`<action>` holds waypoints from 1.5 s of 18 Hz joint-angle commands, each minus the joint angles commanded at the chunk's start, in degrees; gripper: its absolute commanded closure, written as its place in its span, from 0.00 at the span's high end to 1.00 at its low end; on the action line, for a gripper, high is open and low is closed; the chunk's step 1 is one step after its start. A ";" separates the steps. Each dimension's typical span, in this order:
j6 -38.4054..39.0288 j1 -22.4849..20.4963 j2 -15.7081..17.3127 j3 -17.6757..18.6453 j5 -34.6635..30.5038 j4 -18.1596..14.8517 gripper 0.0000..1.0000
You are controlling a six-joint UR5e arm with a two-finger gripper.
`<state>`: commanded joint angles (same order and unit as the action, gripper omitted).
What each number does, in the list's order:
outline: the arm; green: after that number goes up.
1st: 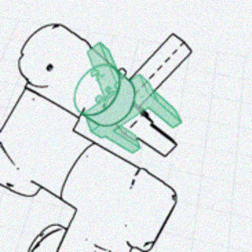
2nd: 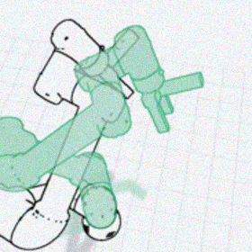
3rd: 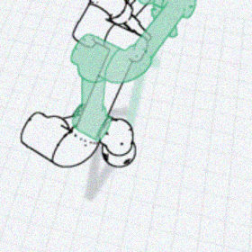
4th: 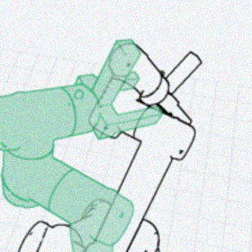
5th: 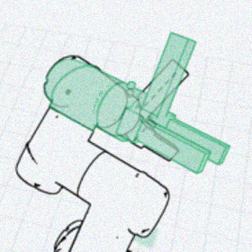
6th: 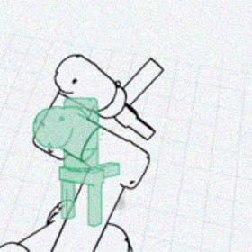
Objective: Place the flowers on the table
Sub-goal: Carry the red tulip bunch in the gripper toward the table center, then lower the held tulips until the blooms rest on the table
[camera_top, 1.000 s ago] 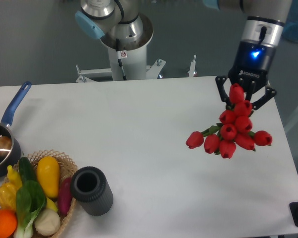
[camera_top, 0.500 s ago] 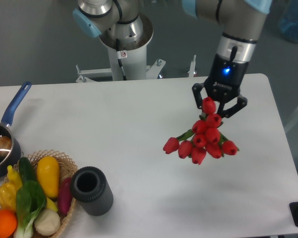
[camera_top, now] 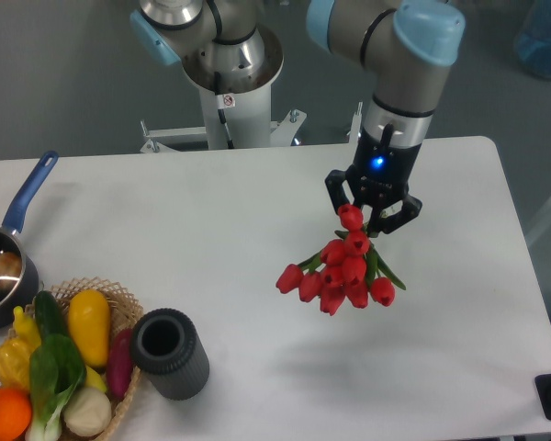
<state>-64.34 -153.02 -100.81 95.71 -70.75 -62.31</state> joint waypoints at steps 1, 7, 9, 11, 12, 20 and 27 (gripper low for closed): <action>0.00 0.35 -0.52 0.26 -0.17 0.00 0.26; 0.35 0.62 -0.97 1.67 -0.79 -0.09 0.26; 0.35 0.88 -1.23 1.85 -1.66 -0.09 0.26; 0.26 2.46 -1.58 2.11 -4.12 -0.09 0.26; 0.26 3.16 -2.02 2.11 -5.70 -0.09 0.26; 0.35 4.57 -2.99 2.46 -7.38 -1.05 0.26; 0.35 4.66 -3.96 3.16 -7.56 -1.58 0.26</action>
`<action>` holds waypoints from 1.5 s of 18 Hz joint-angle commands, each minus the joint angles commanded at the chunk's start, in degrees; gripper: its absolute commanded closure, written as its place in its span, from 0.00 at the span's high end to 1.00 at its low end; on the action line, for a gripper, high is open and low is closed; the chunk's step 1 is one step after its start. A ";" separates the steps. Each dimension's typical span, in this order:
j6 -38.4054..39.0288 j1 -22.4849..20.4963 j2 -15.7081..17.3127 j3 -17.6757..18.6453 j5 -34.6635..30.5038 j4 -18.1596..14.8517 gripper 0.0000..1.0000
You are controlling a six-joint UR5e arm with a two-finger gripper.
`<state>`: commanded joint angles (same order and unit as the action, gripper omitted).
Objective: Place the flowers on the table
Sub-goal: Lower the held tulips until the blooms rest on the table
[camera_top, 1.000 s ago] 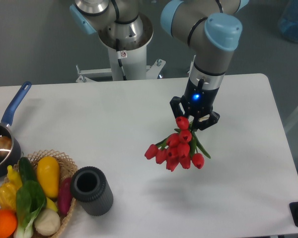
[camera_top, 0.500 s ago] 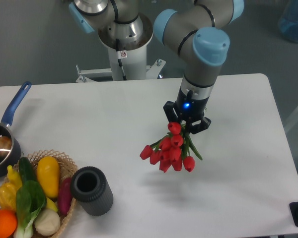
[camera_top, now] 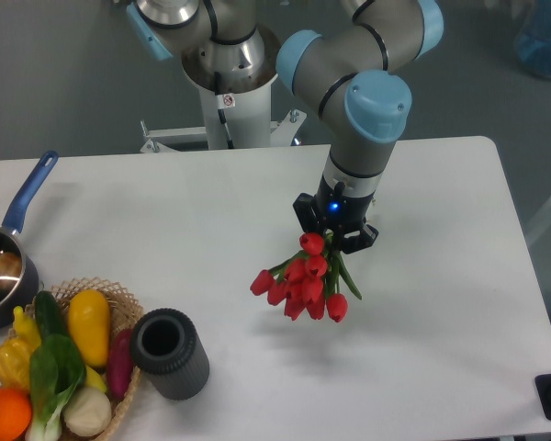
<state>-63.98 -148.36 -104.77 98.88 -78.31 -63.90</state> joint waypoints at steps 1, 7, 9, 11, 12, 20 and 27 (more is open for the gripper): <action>0.00 0.00 0.00 0.18 0.00 -0.09 0.26; 0.00 0.00 -0.26 0.53 -3.34 -1.14 0.26; -0.09 0.09 -0.26 0.62 -4.92 -1.14 0.26; -0.09 0.79 -0.61 0.62 -5.62 -1.14 0.26; -0.09 1.40 -1.05 0.53 -6.58 -1.14 0.26; -0.09 2.64 -2.72 0.53 -10.20 -1.06 0.27; -0.09 3.16 -3.87 0.44 -10.02 -0.70 0.30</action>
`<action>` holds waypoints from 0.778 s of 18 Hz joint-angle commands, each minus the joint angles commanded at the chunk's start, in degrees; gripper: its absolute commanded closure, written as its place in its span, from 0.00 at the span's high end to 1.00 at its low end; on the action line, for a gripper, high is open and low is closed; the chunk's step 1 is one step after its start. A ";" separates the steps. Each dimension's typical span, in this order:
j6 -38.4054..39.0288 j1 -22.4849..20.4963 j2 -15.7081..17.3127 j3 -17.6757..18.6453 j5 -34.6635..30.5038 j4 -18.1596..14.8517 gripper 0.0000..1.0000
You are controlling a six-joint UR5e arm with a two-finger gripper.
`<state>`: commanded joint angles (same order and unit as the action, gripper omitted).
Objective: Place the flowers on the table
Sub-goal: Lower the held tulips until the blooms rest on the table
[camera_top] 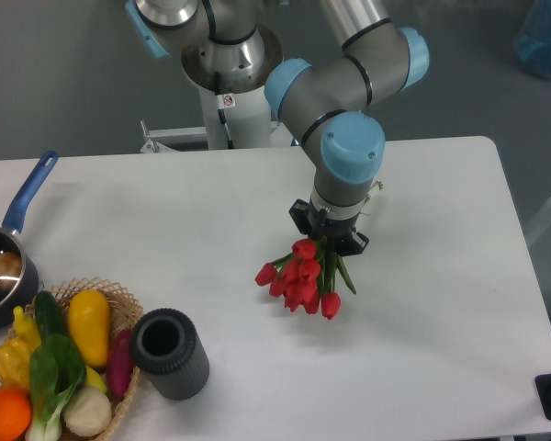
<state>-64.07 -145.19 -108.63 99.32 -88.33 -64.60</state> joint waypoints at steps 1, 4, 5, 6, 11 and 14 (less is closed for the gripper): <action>0.00 0.09 -0.09 0.00 0.09 0.00 0.30; 0.09 0.09 -0.79 0.00 0.09 0.09 0.30; 0.09 0.26 -1.05 0.00 0.26 0.09 0.31; 0.09 0.44 -1.05 0.00 0.35 0.09 0.33; 0.00 0.44 -1.14 0.00 0.35 0.09 0.34; 0.09 0.44 -1.32 0.00 0.35 0.09 0.34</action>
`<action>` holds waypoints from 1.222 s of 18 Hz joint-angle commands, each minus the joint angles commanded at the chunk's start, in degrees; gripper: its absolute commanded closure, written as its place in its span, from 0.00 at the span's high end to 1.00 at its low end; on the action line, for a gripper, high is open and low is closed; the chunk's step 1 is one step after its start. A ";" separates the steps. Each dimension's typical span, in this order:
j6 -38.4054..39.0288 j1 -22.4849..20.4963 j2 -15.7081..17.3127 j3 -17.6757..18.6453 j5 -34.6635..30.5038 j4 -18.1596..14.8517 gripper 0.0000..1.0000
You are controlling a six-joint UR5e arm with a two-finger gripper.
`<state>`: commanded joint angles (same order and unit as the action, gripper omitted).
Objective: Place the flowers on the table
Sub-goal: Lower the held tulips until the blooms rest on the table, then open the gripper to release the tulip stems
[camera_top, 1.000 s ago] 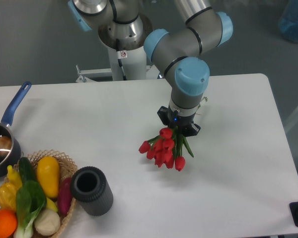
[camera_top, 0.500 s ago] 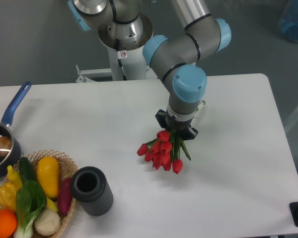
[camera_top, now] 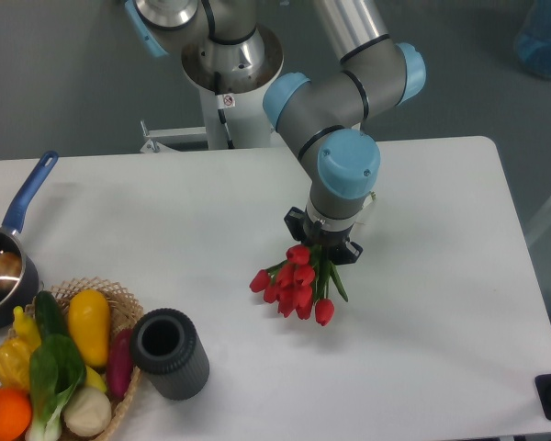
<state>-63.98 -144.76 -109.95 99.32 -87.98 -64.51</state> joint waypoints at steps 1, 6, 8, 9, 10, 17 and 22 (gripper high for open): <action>0.00 0.09 -0.17 0.00 0.00 0.00 0.34; 0.00 0.09 -0.26 0.00 0.09 0.00 0.39; -0.09 0.09 -0.26 0.00 0.09 0.09 0.47; -0.09 0.09 -0.26 -0.17 0.09 0.09 0.52; -0.09 0.09 -0.26 -0.26 0.09 0.09 0.54; -0.52 0.00 0.26 -0.88 0.00 0.26 0.88; -0.09 -0.44 1.75 -1.14 0.00 0.26 1.00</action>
<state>-64.07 -145.19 -108.20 98.17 -87.98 -64.25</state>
